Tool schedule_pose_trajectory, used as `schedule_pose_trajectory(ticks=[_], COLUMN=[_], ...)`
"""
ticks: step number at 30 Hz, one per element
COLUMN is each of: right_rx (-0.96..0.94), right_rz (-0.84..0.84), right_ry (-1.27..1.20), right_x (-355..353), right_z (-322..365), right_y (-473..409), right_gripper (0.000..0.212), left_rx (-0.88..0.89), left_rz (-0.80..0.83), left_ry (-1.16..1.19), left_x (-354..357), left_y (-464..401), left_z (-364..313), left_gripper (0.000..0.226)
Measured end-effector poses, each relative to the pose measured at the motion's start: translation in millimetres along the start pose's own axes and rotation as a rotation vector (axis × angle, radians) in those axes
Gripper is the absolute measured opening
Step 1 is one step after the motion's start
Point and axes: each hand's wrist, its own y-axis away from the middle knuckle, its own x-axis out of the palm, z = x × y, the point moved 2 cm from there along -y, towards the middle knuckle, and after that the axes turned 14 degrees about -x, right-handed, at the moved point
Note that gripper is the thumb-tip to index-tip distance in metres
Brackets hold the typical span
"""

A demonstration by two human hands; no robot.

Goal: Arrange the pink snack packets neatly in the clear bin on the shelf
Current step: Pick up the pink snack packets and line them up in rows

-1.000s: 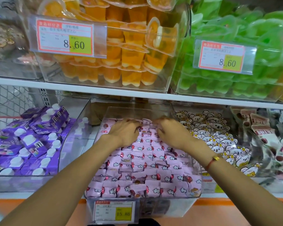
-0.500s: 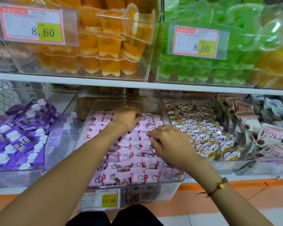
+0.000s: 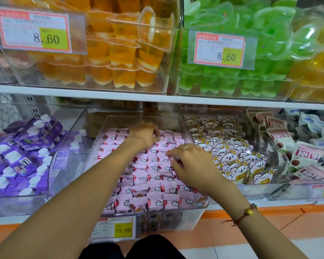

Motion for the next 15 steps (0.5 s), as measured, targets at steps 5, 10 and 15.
schedule_pose_trajectory(ticks=[5, 10, 15], right_rx=[0.017, 0.017, 0.095], right_rz=[0.021, 0.02, -0.063], right_ry=[-0.02, -0.033, -0.178], right_x=[-1, -3, -3], right_z=[-1, -1, -5], right_y=[-1, -1, -2], right_gripper=[0.031, 0.031, 0.027], left_rx=[0.032, -0.122, -0.366], left_rz=[-0.165, -0.237, -0.308], left_ry=[0.046, 0.54, 1.051], left_x=[1, -5, -26], left_y=[4, 6, 6], left_z=[-3, -4, 0], left_gripper=[0.017, 0.015, 0.026])
